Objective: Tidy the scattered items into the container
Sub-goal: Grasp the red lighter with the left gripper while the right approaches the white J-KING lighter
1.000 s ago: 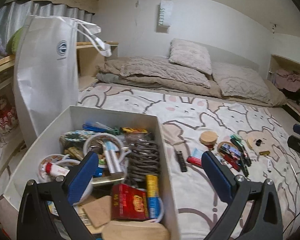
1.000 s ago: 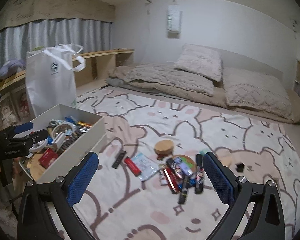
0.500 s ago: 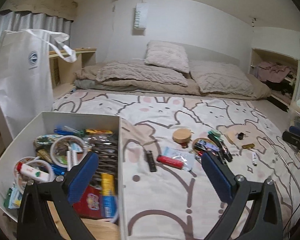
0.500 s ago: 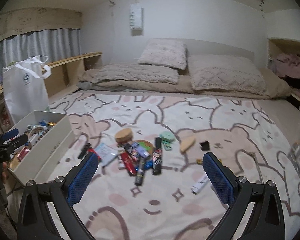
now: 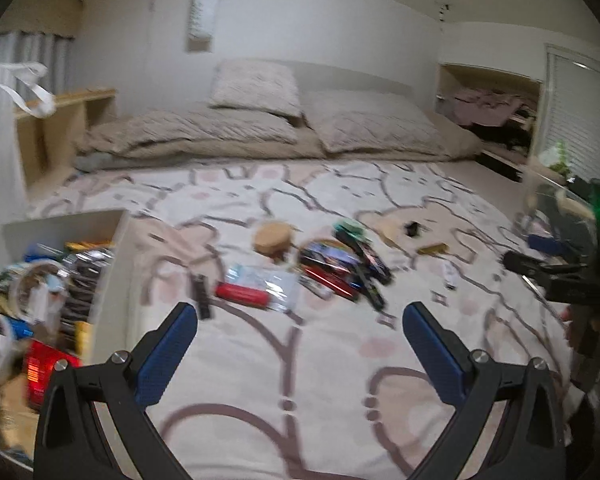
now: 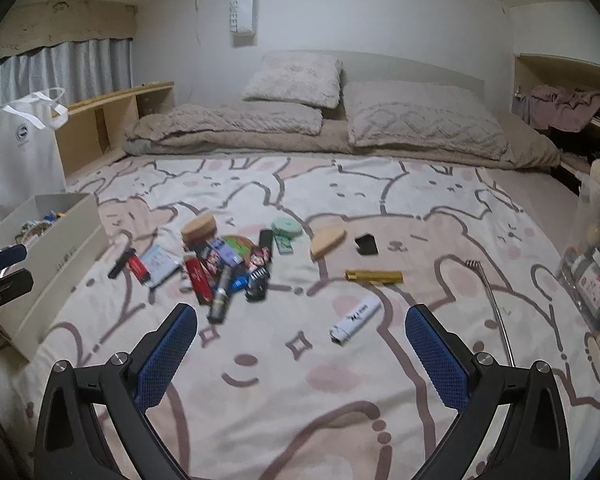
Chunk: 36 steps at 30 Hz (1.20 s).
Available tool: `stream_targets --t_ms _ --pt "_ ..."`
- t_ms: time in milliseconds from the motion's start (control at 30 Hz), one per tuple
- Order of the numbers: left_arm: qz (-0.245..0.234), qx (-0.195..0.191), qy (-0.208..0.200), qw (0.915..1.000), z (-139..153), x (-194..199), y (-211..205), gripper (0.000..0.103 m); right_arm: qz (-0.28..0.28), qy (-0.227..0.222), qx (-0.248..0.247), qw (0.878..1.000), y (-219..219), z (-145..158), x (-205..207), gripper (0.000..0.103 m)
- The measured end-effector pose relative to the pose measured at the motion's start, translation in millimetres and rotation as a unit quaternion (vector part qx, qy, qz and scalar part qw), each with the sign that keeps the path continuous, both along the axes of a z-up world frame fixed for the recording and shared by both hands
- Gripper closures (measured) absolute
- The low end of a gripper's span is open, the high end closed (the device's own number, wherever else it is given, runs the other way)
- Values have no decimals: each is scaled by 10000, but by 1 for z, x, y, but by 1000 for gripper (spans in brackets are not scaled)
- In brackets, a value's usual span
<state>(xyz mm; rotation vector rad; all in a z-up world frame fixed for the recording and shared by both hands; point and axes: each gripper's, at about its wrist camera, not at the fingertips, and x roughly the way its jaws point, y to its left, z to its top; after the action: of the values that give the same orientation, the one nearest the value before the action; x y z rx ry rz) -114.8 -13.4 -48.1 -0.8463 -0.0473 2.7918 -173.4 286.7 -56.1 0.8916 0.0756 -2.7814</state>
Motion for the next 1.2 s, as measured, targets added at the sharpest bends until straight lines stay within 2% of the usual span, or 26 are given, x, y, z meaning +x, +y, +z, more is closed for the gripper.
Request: stream_targets --t_ms 600,733,867,967,1200 --pt "-803 277 -672 9941 -45 -40 22 0 172 -642 280 9974 9 -56 -43 0" --pt "-573 246 -838 9945 -56 -61 12 0 272 -752 358 9962 8 -63 -59 0" --pt "11 194 -1005 9948 -65 -85 -3 0 322 -742 569 9951 4 -69 -74 0" --pt "239 166 -1070 9938 -70 -101 -9 0 349 -663 793 9940 -1 -73 -83 0" --pt "238 -242 -1075 9936 -82 -131 -4 0 293 -685 802 9940 3 -88 -95 0"
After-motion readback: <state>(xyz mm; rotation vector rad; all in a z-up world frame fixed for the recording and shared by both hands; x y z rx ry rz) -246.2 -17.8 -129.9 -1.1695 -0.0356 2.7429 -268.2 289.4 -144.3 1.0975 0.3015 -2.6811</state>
